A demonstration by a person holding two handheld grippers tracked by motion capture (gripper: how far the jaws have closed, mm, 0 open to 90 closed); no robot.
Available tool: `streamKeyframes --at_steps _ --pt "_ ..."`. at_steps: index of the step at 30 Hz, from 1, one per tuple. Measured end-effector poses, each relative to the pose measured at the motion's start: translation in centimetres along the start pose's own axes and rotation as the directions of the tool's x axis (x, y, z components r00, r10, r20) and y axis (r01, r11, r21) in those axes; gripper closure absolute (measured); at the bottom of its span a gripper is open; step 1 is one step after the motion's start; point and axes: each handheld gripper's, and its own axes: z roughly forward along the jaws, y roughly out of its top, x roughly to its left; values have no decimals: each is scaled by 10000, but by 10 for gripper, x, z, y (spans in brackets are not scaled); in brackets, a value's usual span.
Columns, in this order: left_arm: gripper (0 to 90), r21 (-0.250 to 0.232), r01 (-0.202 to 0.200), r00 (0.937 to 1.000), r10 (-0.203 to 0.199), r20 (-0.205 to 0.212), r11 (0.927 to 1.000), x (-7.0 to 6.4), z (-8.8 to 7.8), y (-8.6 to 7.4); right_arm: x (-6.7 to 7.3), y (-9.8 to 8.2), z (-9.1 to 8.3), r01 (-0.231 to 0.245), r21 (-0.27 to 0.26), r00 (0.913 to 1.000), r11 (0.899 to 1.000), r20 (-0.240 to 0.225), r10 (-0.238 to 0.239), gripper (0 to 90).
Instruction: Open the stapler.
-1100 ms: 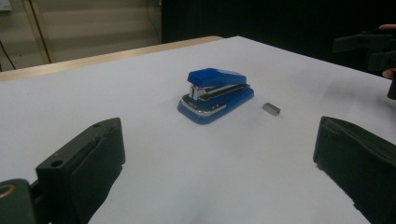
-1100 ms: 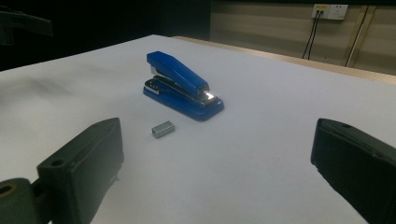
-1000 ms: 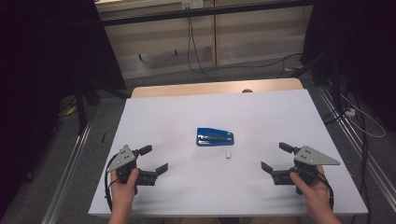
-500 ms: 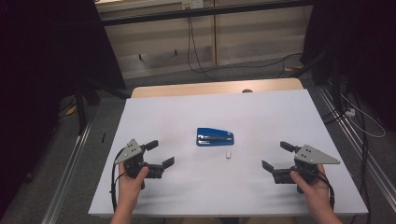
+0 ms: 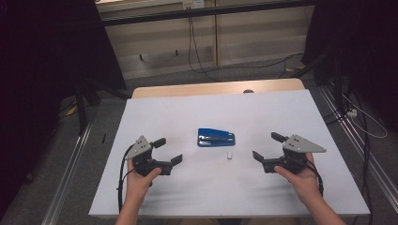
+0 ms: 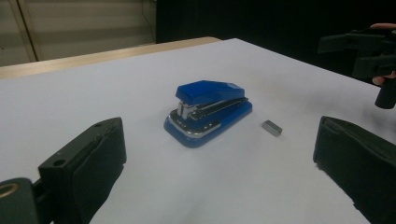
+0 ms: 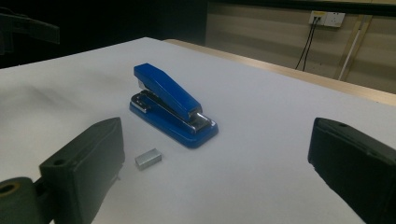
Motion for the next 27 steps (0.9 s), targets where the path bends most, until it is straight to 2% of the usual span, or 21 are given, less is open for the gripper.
streamKeyframes --at_steps 1,5,6,10,11,14,15,16,17,18,20,22,23,24,26,27 --pt "26 -41 120 9999 -121 -14 9999 1 1 0 1 2 4 3 20 10000 10000 -60 -3 40" --pt "26 -25 121 9998 -121 -128 9999 3 6 4 4 6 16 115 188 9997 9998 -207 -111 65" --pt "26 -43 209 9997 -209 -126 9998 4 11 7 6 9 24 159 254 9992 9996 -378 -149 113" --pt "34 -159 233 9997 -234 -107 9996 7 18 11 9 12 37 202 374 9981 9991 -583 -180 164" --pt "34 -110 292 9995 -293 -148 9995 9 23 13 11 15 45 289 379 9966 9989 -786 -259 222" --pt "37 8 224 9995 -224 -229 9997 14 30 15 16 19 57 396 361 9941 9986 -1024 -357 296" --pt "39 8 224 9995 -224 -229 9997 14 30 15 16 19 57 396 361 9941 9986 -1024 -357 296" --pt "44 -56 368 9992 -369 -167 9993 18 34 16 19 21 64 395 389 9918 9985 -1228 -345 350" --pt "46 -56 368 9992 -369 -167 9993 18 34 16 19 21 64 395 389 9918 9985 -1228 -345 350" --pt "46 2 474 9987 -474 -182 9989 20 36 16 21 22 72 448 484 9903 9978 -1339 -379 439" --pt "46 253 162 9994 -154 -304 9995 23 42 19 22 22 79 499 649 9891 9966 -1418 -403 525" --pt "49 346 80 9996 -71 -259 9994 23 46 19 22 22 84 461 711 9888 9964 -1449 -354 599" --pt "55 346 80 9996 -71 -259 9994 23 46 19 22 22 84 461 711 9888 9964 -1449 -354 599" --pt "57 334 145 9995 -136 -276 9993 23 47 20 22 22 90 432 767 9869 9961 -1582 -306 662" --pt "63 174 410 9988 -405 -281 9990 27 49 20 24 22 94 483 862 9842 9951 -1741 -327 732" --pt "64 174 410 9988 -405 -281 9990 27 49 20 24 22 94 483 862 9842 9951 -1741 -327 732"
